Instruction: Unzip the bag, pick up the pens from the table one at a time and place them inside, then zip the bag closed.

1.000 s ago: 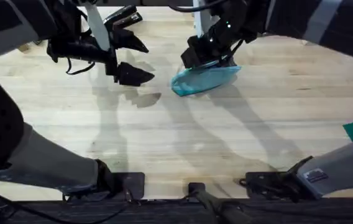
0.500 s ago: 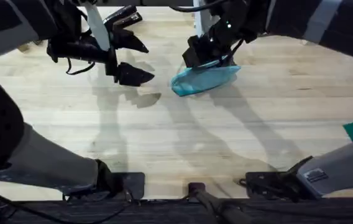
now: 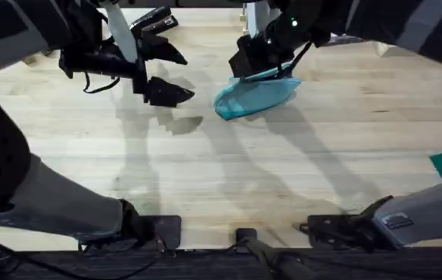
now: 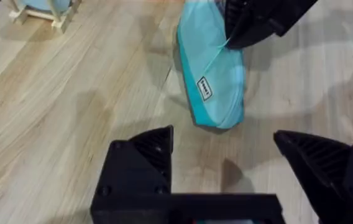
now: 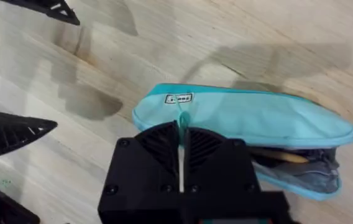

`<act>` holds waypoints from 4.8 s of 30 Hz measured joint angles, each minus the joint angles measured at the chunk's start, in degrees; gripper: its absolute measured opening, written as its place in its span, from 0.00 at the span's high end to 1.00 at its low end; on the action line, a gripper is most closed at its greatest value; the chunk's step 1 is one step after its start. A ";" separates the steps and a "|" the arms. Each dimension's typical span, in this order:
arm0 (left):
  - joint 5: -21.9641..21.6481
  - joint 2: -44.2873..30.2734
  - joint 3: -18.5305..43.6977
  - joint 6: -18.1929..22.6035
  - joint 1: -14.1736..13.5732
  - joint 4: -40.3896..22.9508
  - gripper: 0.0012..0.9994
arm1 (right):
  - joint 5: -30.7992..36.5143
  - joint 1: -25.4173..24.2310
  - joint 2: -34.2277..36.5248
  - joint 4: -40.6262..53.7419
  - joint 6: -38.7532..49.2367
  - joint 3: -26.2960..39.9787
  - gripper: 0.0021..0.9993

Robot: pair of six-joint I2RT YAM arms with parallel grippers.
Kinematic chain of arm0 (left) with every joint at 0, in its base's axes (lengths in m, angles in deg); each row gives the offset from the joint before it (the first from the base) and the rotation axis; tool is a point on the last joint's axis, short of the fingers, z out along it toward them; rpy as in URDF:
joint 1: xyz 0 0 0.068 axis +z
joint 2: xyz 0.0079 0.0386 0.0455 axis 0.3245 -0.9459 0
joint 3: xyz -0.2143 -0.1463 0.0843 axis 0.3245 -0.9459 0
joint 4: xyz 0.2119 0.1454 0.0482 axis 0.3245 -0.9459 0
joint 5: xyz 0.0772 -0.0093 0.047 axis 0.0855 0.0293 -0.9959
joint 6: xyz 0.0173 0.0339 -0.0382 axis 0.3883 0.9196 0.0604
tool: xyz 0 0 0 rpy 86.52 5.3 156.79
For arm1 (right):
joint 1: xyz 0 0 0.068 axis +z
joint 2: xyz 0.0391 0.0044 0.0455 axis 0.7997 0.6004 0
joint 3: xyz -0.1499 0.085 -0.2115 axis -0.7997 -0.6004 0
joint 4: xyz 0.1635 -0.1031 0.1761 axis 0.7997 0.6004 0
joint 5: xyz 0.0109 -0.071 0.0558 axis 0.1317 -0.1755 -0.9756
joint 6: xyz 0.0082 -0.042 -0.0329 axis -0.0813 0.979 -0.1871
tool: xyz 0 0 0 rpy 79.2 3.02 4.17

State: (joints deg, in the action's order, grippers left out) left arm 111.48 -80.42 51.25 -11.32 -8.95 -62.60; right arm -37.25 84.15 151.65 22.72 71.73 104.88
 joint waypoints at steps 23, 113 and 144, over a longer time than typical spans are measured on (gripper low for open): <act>3.79 -9.65 0.00 -0.04 -11.71 -0.96 0.01 | 0.22 0.00 0.02 -2.40 0.00 0.00 0.97; 5.80 -10.10 0.00 -4.00 -12.36 4.11 0.96 | 4.48 -30.91 -5.94 10.32 -1.51 0.31 0.00; 4.29 -10.10 0.00 -4.35 -12.36 4.05 0.01 | 4.72 -26.15 -21.44 21.88 2.07 0.31 0.00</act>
State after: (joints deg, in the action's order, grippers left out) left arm 115.78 -90.52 51.25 -15.67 -21.31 -58.55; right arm -32.53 58.00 130.21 44.60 73.80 105.19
